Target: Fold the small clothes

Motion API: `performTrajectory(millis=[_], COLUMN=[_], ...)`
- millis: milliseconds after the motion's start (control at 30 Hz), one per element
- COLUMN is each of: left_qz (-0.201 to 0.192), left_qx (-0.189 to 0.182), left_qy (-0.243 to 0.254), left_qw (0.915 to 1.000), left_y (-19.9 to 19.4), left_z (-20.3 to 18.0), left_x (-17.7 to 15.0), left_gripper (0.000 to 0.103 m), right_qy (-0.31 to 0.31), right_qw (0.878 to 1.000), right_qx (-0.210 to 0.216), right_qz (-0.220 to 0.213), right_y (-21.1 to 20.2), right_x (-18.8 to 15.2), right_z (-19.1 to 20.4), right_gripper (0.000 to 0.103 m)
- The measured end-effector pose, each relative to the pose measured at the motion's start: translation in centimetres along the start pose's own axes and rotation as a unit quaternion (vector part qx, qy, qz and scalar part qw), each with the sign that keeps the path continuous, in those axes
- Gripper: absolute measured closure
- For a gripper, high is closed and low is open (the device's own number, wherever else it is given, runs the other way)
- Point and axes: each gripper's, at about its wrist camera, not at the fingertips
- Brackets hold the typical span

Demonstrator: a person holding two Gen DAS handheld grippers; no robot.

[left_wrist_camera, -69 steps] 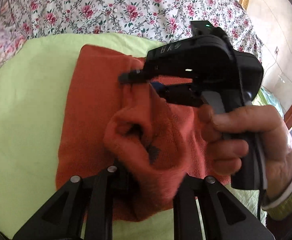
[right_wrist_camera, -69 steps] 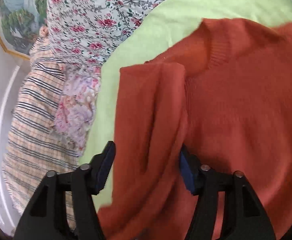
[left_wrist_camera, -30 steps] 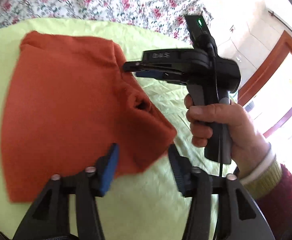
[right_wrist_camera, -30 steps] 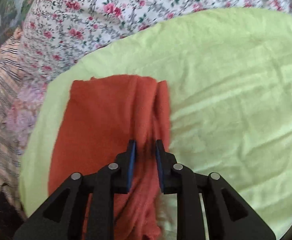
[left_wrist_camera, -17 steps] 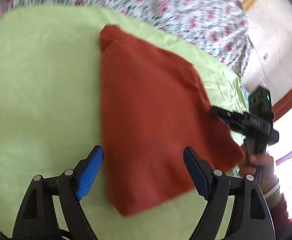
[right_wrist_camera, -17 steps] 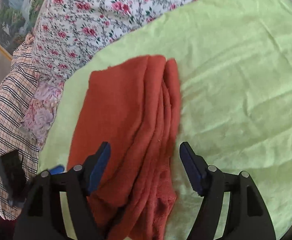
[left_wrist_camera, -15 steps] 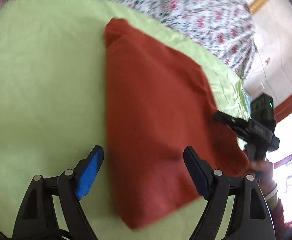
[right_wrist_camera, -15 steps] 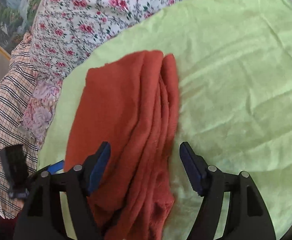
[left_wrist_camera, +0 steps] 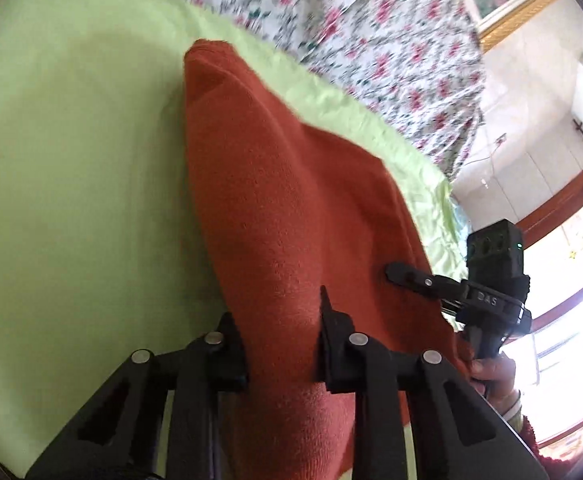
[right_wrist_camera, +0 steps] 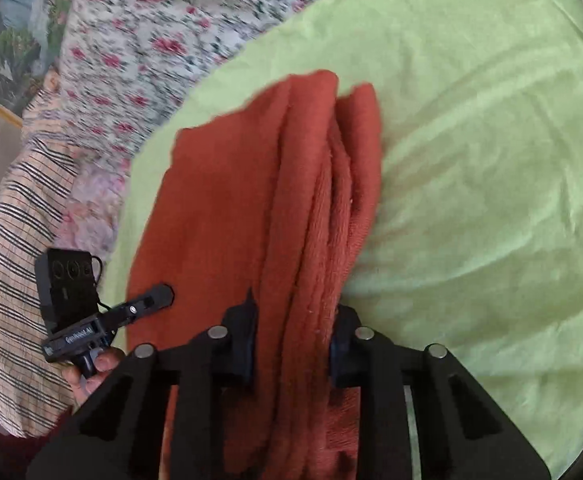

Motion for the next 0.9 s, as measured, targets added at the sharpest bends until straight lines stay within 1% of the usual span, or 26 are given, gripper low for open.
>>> performTrajectory(millis=[67,133,300,400,467,500,567,600,700,800,833,900], left_qz=[-0.012,-0.024,-0.044,-0.047,-0.042,-0.032,-0.02,-0.021,-0.032,-0.034,-0.034,-0.031], left_qx=[0.011,0.022,0.04,0.056,0.069,0.078,0.09,0.089,0.074,0.086,0.089,0.091], left_qy=[0.015,0.023,0.01,0.008,0.001,-0.007,-0.024,-0.028,-0.046,-0.036,-0.035,-0.041], left_qw=[0.9997,0.9992,0.9982,0.9973,0.9968,0.9964,0.9954,0.9954,0.9957,0.995,0.9948,0.9945], left_y=[-2.6,-5.7,-12.8,-15.1,-15.6,-15.3,-14.5,-14.3,-14.2,-13.6,-13.5,-13.6], left_z=[-0.8,-0.9,0.9,2.0,3.2,4.0,5.6,6.0,6.9,6.4,6.4,6.6], left_x=[-1.0,-2.3,-5.5,-7.4,-8.7,-9.3,-10.5,-10.8,-11.1,-11.1,-11.1,-11.2], left_gripper=[0.079,0.079,0.079,0.079,0.078,0.078,0.077,0.077,0.076,0.075,0.074,0.065], right_qy=[-0.012,-0.025,-0.034,-0.045,-0.049,-0.05,-0.053,-0.052,-0.037,-0.044,-0.044,-0.048], right_qw=[1.0,0.999,0.996,0.993,0.992,0.992,0.994,0.994,0.994,0.995,0.995,0.995], right_qx=[0.01,0.027,0.074,0.097,0.098,0.094,0.07,0.06,0.065,0.055,0.053,0.049], right_qz=[-0.003,0.003,0.031,0.046,0.056,0.061,0.072,0.075,0.074,0.071,0.071,0.073], right_y=[0.2,1.0,3.9,5.6,6.6,7.1,8.4,8.8,9.0,9.1,9.2,9.4], right_x=[-0.8,-1.9,-4.6,-6.1,-6.7,-7.1,-7.8,-8.0,-8.1,-8.0,-7.9,-7.8], right_z=[1.7,3.6,6.9,9.1,9.7,9.9,9.8,9.6,8.6,8.5,8.4,8.3], right_gripper=[0.077,0.078,0.078,0.078,0.078,0.078,0.078,0.078,0.078,0.078,0.078,0.078])
Point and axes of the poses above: each gripper's, at about its wrist camera, not at the fingertips, and y roughly the way its jaws point, z to its left, x to its top, and after that the axes turned 1 degree about z, right-handed
